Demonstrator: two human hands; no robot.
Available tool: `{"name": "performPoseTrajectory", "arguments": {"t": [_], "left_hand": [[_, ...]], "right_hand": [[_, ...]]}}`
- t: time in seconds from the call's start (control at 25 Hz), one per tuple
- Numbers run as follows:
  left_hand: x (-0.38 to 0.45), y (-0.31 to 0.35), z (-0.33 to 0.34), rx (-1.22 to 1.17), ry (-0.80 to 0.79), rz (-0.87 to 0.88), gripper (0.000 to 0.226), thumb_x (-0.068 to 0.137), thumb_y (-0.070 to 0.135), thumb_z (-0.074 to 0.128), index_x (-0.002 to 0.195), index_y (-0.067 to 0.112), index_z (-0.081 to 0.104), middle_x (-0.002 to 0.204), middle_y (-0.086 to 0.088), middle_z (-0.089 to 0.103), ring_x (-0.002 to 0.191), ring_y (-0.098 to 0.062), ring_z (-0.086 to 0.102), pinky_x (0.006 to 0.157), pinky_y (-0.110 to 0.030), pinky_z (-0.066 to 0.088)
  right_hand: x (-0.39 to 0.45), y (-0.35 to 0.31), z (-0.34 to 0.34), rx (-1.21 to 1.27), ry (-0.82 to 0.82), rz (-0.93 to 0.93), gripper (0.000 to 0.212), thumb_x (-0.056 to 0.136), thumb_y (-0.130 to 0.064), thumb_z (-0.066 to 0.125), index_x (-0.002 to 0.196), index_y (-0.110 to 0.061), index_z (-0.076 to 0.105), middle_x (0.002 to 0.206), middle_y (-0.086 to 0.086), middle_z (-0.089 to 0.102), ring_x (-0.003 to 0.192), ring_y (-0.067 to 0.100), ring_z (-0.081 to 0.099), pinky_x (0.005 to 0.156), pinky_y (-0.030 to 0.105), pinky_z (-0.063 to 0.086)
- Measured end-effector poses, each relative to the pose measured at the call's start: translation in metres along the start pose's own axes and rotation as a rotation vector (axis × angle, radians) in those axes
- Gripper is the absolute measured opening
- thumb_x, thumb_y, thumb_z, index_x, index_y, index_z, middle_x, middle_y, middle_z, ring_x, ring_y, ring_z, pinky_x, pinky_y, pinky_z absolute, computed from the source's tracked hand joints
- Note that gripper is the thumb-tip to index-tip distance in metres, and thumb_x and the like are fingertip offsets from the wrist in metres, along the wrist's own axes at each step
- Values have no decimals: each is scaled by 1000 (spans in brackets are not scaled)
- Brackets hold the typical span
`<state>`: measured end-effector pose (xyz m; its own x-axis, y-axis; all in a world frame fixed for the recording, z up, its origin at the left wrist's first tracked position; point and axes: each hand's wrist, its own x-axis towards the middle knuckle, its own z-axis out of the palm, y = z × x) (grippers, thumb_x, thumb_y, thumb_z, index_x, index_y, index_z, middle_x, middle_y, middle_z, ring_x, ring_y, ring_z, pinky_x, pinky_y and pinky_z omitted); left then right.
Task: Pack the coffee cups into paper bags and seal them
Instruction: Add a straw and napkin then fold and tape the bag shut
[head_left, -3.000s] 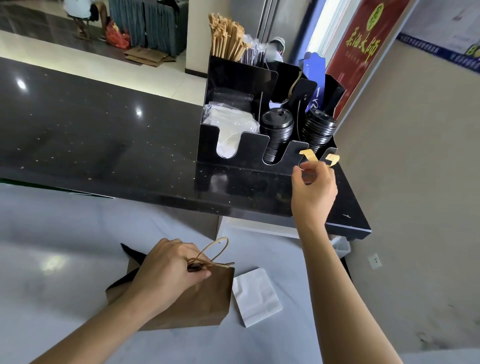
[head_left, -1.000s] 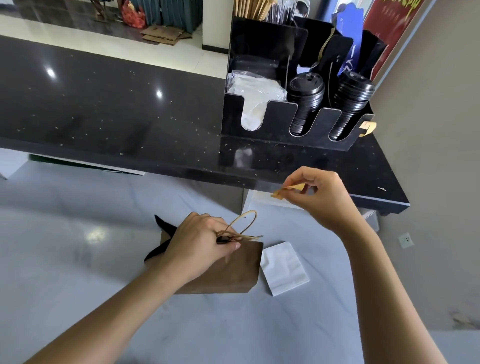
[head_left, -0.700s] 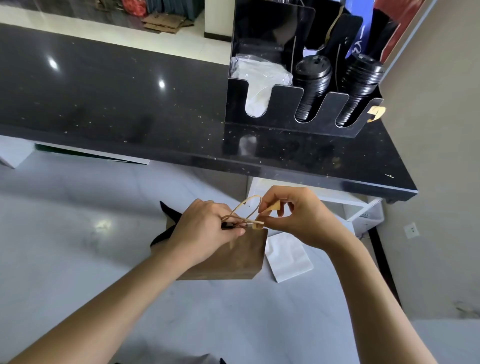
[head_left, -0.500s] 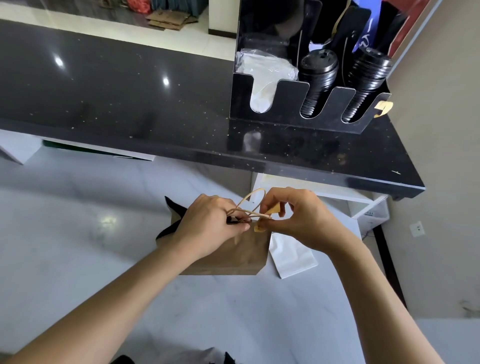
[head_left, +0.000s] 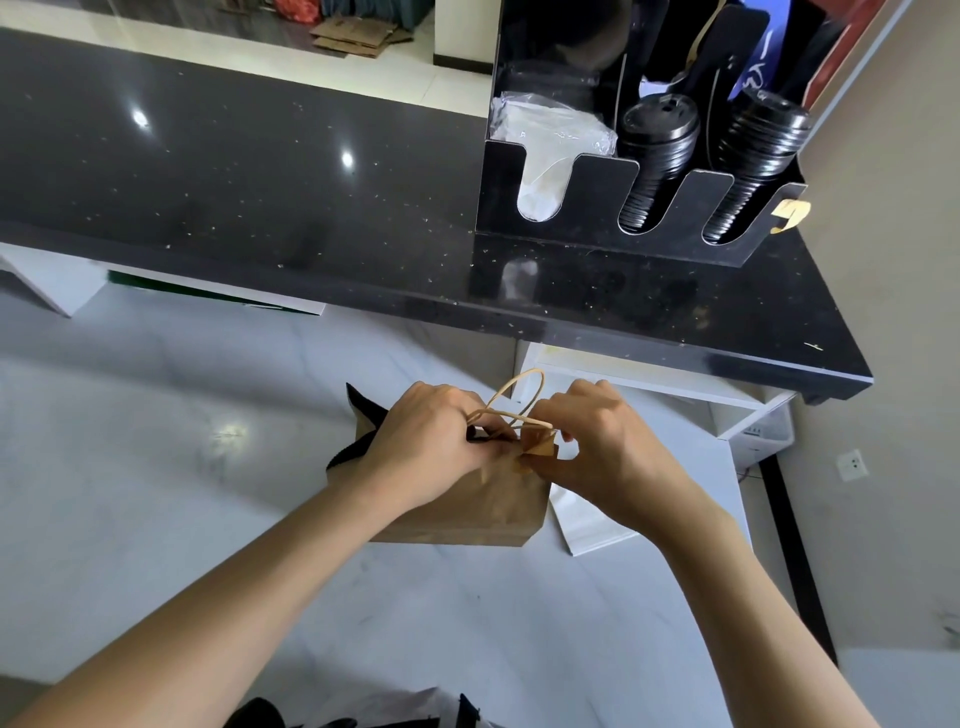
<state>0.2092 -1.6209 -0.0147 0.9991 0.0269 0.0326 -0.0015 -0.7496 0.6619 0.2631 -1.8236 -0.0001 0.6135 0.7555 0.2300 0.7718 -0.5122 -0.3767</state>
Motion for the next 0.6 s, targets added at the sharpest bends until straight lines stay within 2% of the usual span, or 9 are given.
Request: {"name": "performPoseTrajectory", "arguments": {"t": [0.2,0.32,0.4,0.48,0.6], "left_hand": [[0,0,-1,-29,2,29,17,80,41,82,77,25,78,69,4,66,68,-18,55,64,-33,41],[2,-4,3,-33,-12,22,28,76,52,75,84,25,79,75,5,70,71,-17,61,67,-38,48],[3,-6,4,-31,-22,9,33,74,55,70,85,25,79,76,5,71,73,-17,62,68,-40,49],[3,-7,4,-27,-18,6,29,75,53,73,86,27,80,76,6,70,73,-16,61,68,-39,49],[2,-5,3,-26,-5,15,16,78,42,82,85,28,81,74,4,70,73,-18,61,67,-37,47]], "right_hand": [[-4,3,11,-90,48,4,19,77,-20,86,82,-23,68,69,-11,59,72,15,41,68,30,31],[-4,3,15,-151,97,13,17,77,-13,83,79,-20,68,71,-8,57,71,18,40,67,37,39],[-5,5,17,-153,141,17,17,77,-11,84,80,-18,70,80,-5,59,73,21,43,67,40,41],[-7,6,18,-132,172,21,16,77,-12,86,82,-18,72,91,-2,58,76,21,48,68,41,43],[-8,7,19,-140,182,-9,15,80,-14,85,84,-18,72,93,-2,58,76,22,50,67,41,43]]}}
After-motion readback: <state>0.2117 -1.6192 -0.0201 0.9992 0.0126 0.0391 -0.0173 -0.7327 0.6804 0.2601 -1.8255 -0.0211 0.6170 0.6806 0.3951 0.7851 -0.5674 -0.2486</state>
